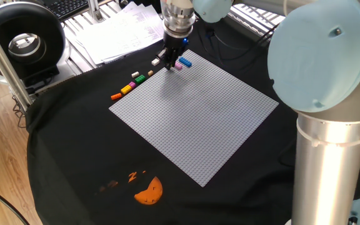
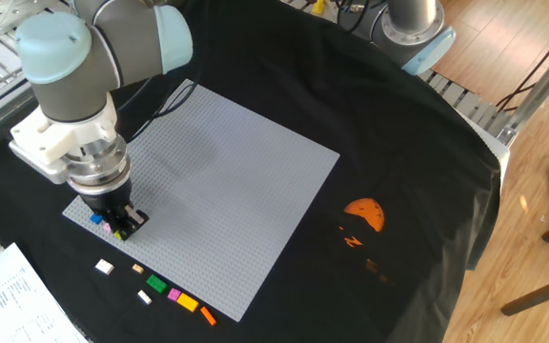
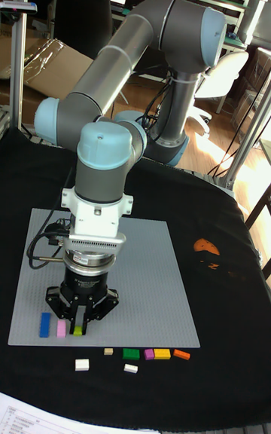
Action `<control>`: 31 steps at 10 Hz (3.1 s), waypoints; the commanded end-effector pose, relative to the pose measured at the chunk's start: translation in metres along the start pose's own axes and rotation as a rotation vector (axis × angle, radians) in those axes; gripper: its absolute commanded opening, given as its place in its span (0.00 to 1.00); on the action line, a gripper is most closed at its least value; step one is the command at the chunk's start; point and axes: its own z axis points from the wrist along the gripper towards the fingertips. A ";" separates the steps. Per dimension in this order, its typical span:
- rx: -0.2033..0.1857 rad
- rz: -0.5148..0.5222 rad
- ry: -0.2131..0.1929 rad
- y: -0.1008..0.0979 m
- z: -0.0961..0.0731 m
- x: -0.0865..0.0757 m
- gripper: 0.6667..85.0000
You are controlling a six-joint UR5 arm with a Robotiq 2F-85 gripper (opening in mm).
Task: Build with small Lego blocks
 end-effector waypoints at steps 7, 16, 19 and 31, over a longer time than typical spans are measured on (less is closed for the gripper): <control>-0.008 -0.021 0.017 0.000 -0.003 0.009 0.19; -0.029 -0.039 0.032 0.003 0.003 0.011 0.20; -0.024 -0.046 0.034 0.002 0.007 0.010 0.22; -0.032 -0.050 0.067 0.004 -0.005 0.018 0.22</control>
